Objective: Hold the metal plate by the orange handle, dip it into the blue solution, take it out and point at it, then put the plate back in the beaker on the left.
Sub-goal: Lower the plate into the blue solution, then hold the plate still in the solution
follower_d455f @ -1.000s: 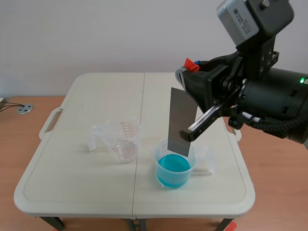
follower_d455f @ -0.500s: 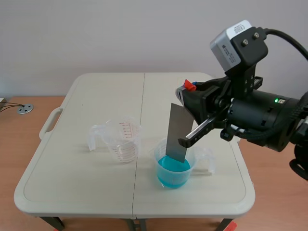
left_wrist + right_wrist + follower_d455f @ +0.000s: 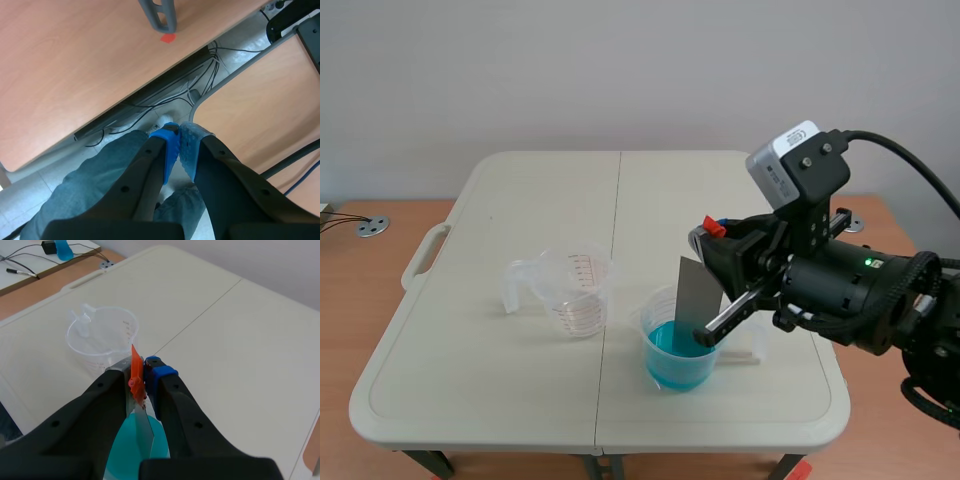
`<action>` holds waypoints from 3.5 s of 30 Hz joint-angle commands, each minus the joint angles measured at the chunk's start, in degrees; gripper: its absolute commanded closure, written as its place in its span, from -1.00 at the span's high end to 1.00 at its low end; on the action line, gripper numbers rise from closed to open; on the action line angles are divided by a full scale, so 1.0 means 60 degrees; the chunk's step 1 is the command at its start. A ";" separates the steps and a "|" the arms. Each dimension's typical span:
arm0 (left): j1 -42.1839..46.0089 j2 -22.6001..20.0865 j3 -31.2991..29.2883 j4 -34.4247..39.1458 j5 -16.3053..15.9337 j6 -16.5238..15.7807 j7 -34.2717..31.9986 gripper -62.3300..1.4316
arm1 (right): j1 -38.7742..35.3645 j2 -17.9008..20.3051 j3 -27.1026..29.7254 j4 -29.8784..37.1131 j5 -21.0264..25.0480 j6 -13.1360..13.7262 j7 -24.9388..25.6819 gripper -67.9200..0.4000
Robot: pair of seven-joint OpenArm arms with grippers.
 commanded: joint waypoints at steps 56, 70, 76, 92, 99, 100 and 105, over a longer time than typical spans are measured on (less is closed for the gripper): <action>-0.0033 -0.0051 -0.0040 0.0106 -0.0040 -0.0022 -0.0011 -0.90 | 0.0124 0.0000 -0.0051 -0.0521 -0.0860 0.0069 0.0947 -0.95; -0.0033 -0.0051 -0.0040 0.0106 -0.0040 -0.0022 -0.0011 -0.90 | 0.0149 0.0004 -0.0051 -0.0503 -0.0852 0.0069 0.1042 -0.95; -0.0033 -0.0051 -0.0040 0.0106 -0.0040 -0.0022 -0.0011 -0.90 | 0.0142 0.0004 -0.0051 -0.0295 -0.0849 0.0069 0.1122 -0.95; -0.0036 -0.0051 -0.0040 0.0106 -0.0040 -0.0022 -0.0011 -0.90 | 0.0033 0.0004 -0.0051 0.0918 -0.0823 0.0069 0.0998 -0.95; -0.0058 -0.0051 -0.0040 0.0106 -0.0040 -0.0022 -0.0007 -0.90 | 0.0033 0.0004 -0.0051 0.1337 -0.0812 0.0069 0.0798 -0.95; -0.0058 -0.0051 -0.0040 0.0106 -0.0040 -0.0022 -0.0011 -0.90 | 0.0033 0.0004 -0.0051 0.1417 -0.0812 0.0069 0.0783 -0.95; -0.0219 -0.0058 -0.0040 0.0106 -0.0040 -0.0022 0.0018 -0.90 | 0.0033 0.0004 -0.0051 0.1774 -0.0772 0.0069 0.0659 -0.95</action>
